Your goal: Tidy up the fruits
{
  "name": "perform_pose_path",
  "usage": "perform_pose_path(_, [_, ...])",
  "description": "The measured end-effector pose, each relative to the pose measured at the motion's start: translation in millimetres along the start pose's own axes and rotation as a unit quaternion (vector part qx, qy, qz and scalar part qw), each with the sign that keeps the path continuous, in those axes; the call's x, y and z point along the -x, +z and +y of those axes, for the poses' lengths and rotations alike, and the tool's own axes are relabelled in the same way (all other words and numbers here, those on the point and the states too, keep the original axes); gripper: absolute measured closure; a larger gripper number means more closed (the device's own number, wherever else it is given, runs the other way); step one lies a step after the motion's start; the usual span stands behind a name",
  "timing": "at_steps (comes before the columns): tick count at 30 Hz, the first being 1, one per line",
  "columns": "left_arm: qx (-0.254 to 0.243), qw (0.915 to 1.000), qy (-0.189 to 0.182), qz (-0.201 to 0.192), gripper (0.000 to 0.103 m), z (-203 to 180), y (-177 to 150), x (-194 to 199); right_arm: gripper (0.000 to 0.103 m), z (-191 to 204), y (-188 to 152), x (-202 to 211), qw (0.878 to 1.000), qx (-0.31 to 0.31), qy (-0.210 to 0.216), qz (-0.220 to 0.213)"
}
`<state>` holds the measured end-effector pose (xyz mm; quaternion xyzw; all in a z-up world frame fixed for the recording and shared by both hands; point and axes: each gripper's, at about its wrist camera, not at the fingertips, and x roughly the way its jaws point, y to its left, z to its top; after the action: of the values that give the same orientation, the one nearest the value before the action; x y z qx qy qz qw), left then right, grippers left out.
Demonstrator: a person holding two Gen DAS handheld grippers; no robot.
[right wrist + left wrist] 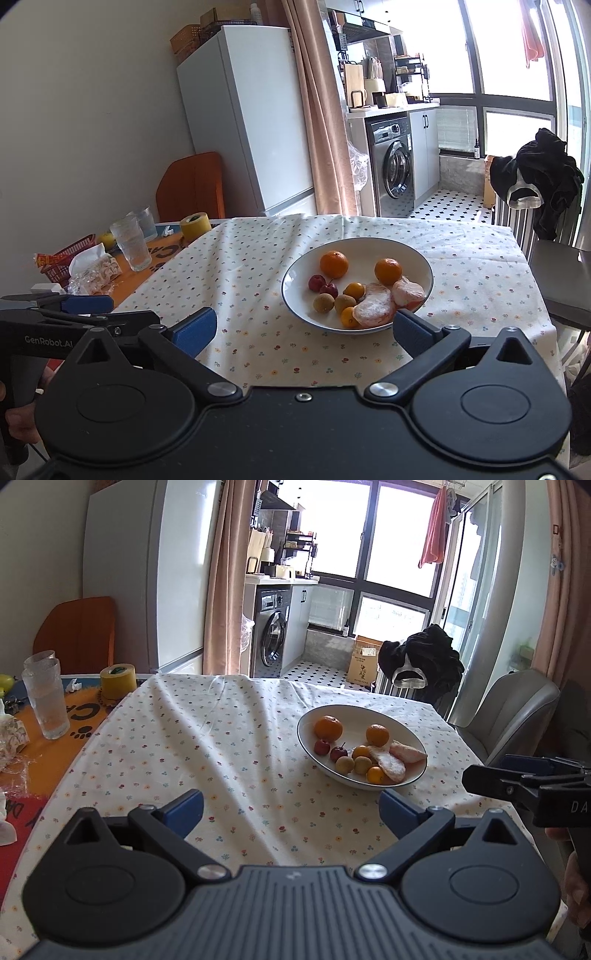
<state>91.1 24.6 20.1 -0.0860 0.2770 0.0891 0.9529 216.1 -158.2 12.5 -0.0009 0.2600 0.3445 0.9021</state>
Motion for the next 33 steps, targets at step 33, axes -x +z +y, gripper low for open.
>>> perform_pose_path(33, [-0.009,0.9997,0.006,-0.022,0.0,15,-25,85,0.0,35,-15,77,1.0,0.009,0.028,-0.009])
